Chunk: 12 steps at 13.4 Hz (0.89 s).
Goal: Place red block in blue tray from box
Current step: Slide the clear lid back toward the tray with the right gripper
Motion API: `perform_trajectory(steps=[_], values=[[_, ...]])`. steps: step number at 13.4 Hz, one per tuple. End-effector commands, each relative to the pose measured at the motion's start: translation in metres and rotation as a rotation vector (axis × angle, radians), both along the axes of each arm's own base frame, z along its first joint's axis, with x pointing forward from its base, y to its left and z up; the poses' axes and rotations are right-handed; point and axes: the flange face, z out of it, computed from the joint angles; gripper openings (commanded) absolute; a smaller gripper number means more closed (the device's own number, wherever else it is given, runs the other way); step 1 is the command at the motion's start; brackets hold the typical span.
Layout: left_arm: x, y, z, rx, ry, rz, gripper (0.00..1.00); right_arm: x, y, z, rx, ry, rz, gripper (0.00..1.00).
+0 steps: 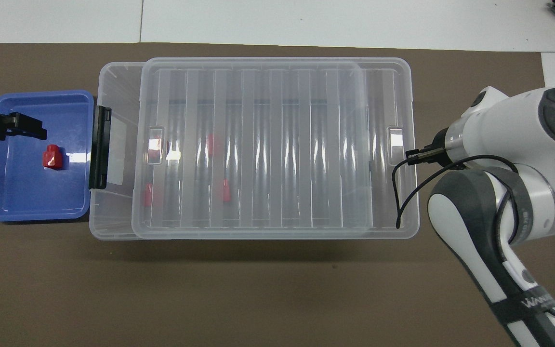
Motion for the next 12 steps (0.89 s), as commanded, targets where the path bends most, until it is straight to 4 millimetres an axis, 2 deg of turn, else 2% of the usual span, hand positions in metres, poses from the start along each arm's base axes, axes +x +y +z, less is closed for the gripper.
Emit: perform_trajectory(steps=[1,3,7,9,10,11,12], values=[[-0.043,-0.013,0.078,-0.026,-0.060,-0.019,1.00,-0.011,0.011,0.001,0.018,-0.001,0.030,0.00],[-0.057,-0.018,0.092,-0.029,-0.067,-0.035,1.00,-0.013,0.026,0.001,0.084,-0.001,0.018,0.00],[-0.060,-0.011,0.087,-0.031,-0.055,-0.024,1.00,-0.014,0.046,0.003,0.116,-0.020,0.036,0.00],[-0.062,-0.023,0.094,-0.031,-0.051,-0.051,1.00,-0.016,0.054,0.004,0.117,-0.020,0.049,0.00],[-0.064,-0.050,0.094,-0.029,-0.022,-0.095,1.00,-0.016,0.055,0.004,0.117,-0.020,0.049,0.00],[-0.067,-0.064,0.102,-0.011,-0.040,-0.124,1.00,-0.017,0.058,0.004,0.118,-0.019,0.048,0.00],[-0.067,-0.080,0.101,-0.008,-0.044,-0.151,1.00,-0.017,0.057,0.004,0.118,-0.021,0.047,0.00]])
